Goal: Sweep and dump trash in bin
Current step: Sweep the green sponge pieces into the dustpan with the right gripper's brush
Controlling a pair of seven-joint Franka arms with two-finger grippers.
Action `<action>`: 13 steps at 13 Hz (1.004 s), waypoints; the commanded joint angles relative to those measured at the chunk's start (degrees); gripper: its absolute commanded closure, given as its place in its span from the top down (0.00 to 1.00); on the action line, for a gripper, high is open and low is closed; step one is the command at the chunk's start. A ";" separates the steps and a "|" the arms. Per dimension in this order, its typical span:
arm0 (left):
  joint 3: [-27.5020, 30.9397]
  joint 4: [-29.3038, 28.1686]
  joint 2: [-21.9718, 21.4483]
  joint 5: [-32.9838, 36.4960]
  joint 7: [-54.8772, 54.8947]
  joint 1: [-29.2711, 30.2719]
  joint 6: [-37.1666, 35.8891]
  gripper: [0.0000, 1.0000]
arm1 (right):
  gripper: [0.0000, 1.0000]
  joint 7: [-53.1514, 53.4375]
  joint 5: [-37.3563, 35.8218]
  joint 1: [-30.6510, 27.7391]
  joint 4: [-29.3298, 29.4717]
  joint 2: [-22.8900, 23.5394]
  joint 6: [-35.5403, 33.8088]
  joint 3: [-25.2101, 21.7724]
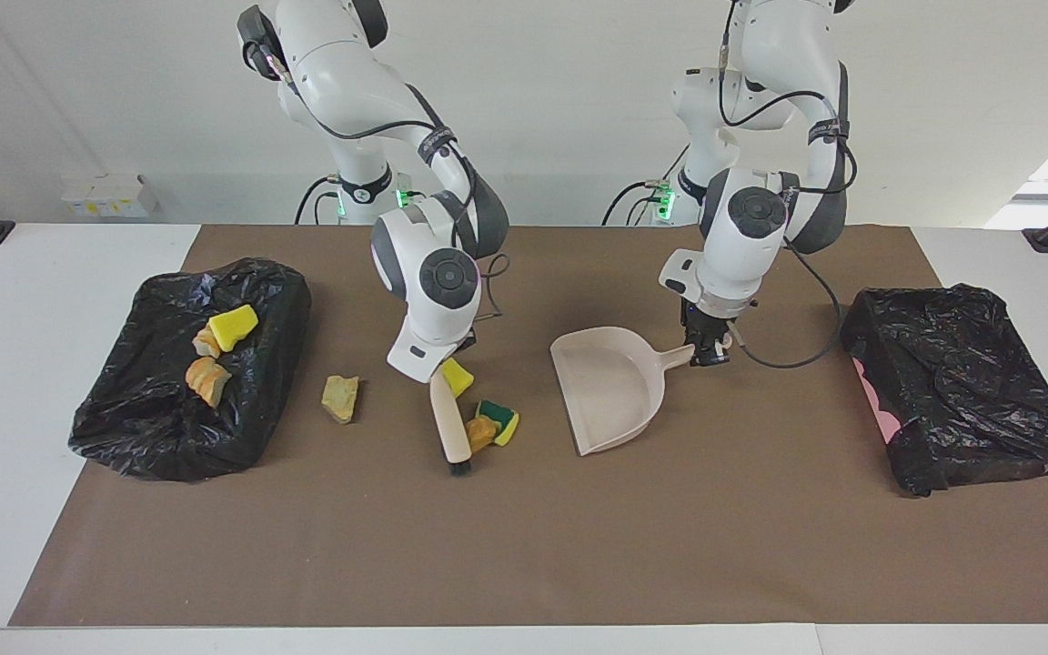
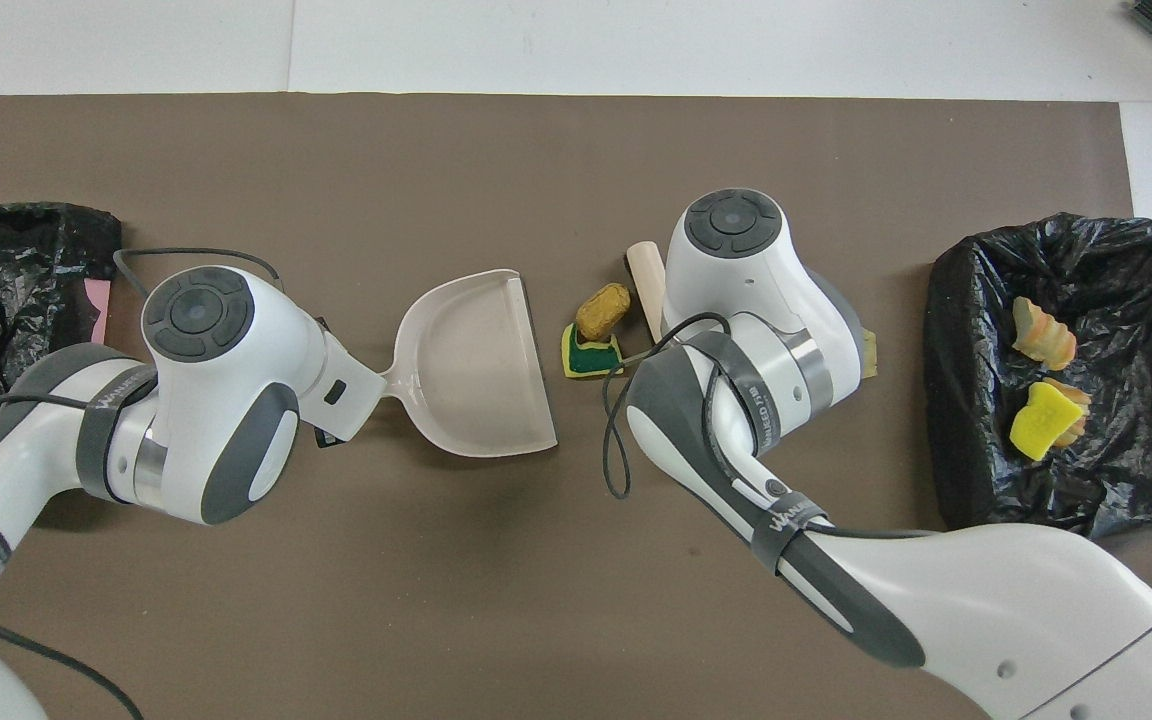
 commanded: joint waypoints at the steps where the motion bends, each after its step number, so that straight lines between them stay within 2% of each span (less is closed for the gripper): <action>1: 0.27 -3.63 -2.92 1.19 -2.44 -0.12 0.82 0.00 | 0.00 3.22 3.31 2.53 -1.81 -1.91 1.64 1.06; 5: 0.27 -3.72 -3.01 1.19 -2.44 0.15 0.83 0.00 | 0.00 3.76 9.73 6.05 -2.51 -2.70 4.54 2.20; 7: 0.27 -3.72 -3.10 1.19 -2.44 0.15 1.00 0.00 | 0.00 2.00 15.34 6.05 -2.25 -2.71 5.51 2.55; 8: 0.27 -3.72 -3.10 1.19 -2.53 0.15 1.17 0.00 | 0.00 1.82 15.54 5.71 -2.08 -2.79 5.25 2.55; 11: 0.27 -3.72 -3.10 1.19 -2.88 0.15 1.44 0.00 | 0.00 2.78 15.45 2.46 -2.16 -7.35 -0.44 2.29; 13: 0.27 -3.72 -3.10 1.19 -2.79 0.15 1.44 0.00 | 0.00 2.87 14.31 -2.45 -2.42 -9.99 -6.59 2.20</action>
